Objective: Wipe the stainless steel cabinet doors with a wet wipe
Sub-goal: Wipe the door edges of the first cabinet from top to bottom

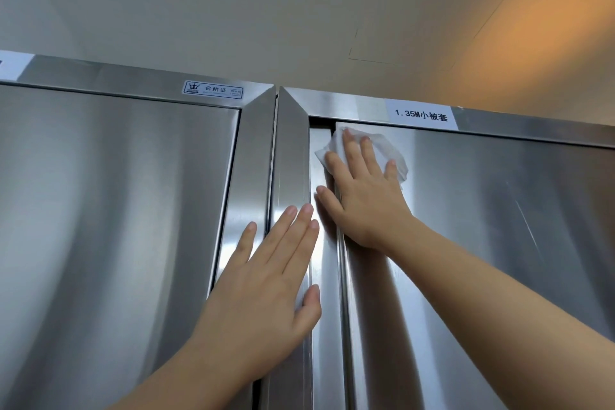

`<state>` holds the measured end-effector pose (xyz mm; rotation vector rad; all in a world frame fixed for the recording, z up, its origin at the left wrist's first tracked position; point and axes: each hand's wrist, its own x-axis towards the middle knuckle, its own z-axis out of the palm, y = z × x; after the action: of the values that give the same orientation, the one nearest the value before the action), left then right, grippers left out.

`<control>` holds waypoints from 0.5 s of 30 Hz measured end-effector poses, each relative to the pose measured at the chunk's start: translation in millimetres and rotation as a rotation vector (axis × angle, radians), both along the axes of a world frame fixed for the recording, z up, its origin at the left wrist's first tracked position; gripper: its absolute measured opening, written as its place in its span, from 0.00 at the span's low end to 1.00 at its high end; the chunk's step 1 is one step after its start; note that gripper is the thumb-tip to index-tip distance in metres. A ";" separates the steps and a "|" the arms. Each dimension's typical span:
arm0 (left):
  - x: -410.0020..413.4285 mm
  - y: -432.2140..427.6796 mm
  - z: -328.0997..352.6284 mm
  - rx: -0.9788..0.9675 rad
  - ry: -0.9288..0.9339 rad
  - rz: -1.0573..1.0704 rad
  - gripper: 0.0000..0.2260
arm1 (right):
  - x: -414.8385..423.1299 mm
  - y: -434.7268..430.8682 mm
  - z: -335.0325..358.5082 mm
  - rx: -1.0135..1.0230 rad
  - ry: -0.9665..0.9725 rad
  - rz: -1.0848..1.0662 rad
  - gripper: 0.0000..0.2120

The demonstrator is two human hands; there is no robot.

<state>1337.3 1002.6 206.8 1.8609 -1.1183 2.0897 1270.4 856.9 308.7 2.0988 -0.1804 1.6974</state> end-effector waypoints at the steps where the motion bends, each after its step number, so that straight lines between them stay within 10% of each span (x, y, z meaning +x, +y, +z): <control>1: -0.2 0.0 -0.2 0.001 0.003 0.000 0.28 | -0.3 -1.0 -3.7 -0.009 0.001 -0.007 0.25; 15: -0.7 -0.1 -0.7 0.001 0.014 -0.026 0.28 | -0.4 -0.4 -3.0 0.009 0.016 -0.035 0.27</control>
<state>1336.6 1002.6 206.1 1.8485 -1.1340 2.0601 1270.0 856.5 305.7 2.1023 -0.2183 1.6627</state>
